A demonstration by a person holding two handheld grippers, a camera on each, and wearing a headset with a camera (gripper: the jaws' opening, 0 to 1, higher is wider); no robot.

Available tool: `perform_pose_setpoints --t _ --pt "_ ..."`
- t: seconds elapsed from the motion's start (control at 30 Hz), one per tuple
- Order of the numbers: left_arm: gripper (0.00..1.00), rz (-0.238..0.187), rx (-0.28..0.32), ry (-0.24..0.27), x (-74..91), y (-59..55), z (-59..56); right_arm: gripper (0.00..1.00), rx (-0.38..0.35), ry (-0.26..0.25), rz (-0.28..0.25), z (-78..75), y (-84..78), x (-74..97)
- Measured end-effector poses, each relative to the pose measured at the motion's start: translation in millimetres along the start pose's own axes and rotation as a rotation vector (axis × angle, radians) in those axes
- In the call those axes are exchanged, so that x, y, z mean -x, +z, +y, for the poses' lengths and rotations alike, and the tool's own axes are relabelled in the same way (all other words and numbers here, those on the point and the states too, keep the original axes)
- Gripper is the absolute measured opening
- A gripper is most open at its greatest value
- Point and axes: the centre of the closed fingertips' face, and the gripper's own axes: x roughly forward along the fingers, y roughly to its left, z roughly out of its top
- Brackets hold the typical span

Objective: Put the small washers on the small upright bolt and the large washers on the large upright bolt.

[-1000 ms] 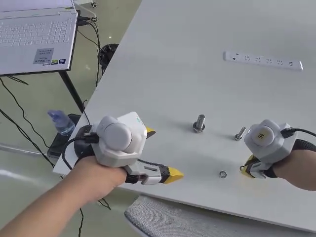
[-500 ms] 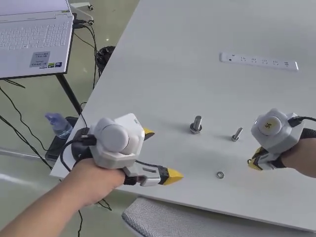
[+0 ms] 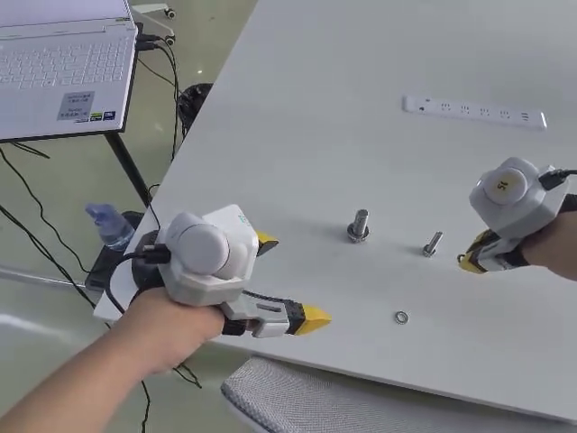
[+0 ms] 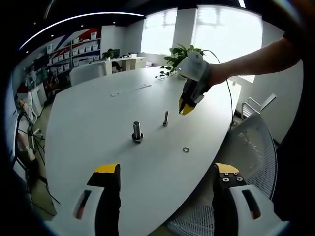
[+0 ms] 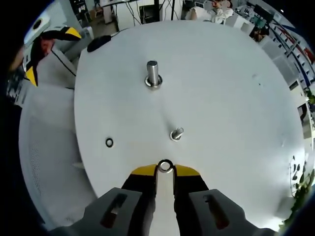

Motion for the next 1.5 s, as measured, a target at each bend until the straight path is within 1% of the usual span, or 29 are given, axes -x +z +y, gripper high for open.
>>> perform_pose_setpoints --t 0.23,0.33,0.57,0.8,1.03,1.23,1.4,1.5 --pt "0.76 -0.003 0.005 -0.001 -0.5 1.1 -0.2 0.13 0.016 -0.006 -0.008 -10.6 13.1 1.5" --pt "0.76 0.005 0.001 0.003 -0.5 -0.1 1.1 0.13 0.019 -0.009 -0.017 -15.3 19.7 2.9" --pt "0.76 0.004 0.002 0.002 -0.3 0.3 1.6 0.13 0.029 -0.013 -0.027 -24.1 29.6 3.7" --pt "0.75 0.003 0.004 0.004 -1.1 0.9 4.2 0.13 0.041 -0.007 -0.028 -27.2 37.7 0.5" --pt "0.75 0.005 0.006 0.003 -1.8 0.2 4.6 0.13 0.059 0.006 -0.021 -22.3 42.6 -6.0" --pt "0.75 0.008 0.006 0.004 -1.9 -1.0 5.7 0.13 0.060 0.011 -0.026 -22.5 46.6 -9.5" --pt "0.75 0.002 0.010 0.007 -1.0 0.2 7.6 0.13 0.065 0.017 -0.010 -21.3 45.0 -15.1" --pt "0.76 -0.002 0.011 0.006 -0.8 0.9 7.9 0.13 0.072 0.012 0.002 -25.0 42.9 -19.3"
